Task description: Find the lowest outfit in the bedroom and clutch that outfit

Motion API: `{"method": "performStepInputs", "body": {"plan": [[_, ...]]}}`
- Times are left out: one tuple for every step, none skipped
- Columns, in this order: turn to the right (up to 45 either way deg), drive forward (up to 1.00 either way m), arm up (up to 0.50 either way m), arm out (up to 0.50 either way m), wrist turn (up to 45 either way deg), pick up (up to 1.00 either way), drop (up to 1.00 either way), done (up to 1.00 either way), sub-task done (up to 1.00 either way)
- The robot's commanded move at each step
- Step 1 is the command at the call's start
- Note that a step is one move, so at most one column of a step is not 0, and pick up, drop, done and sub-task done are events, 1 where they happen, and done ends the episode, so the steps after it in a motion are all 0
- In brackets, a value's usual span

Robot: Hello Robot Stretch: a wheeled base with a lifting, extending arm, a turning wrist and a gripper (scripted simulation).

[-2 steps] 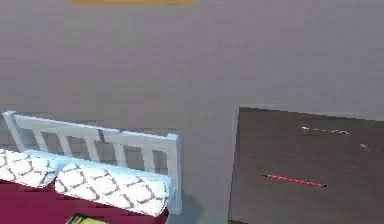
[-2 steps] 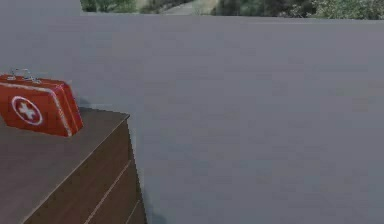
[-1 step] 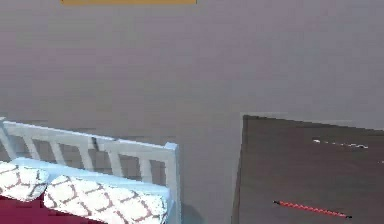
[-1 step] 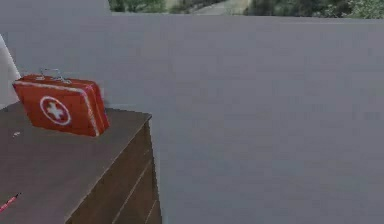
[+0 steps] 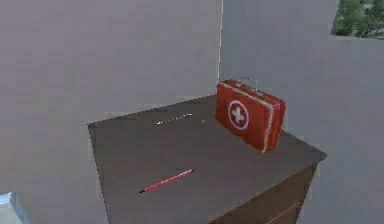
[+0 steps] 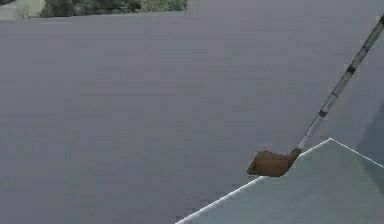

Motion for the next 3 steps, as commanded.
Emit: {"method": "performStepInputs", "body": {"plan": [[45.0,0.0,0.0,0.0,0.0,0.0,0.0,0.0,0.0],[45.0,0.0,0.0,0.0,0.0,0.0,0.0,0.0,0.0],[45.0,0.0,0.0,0.0,0.0,0.0,0.0,0.0,0.0]]}}
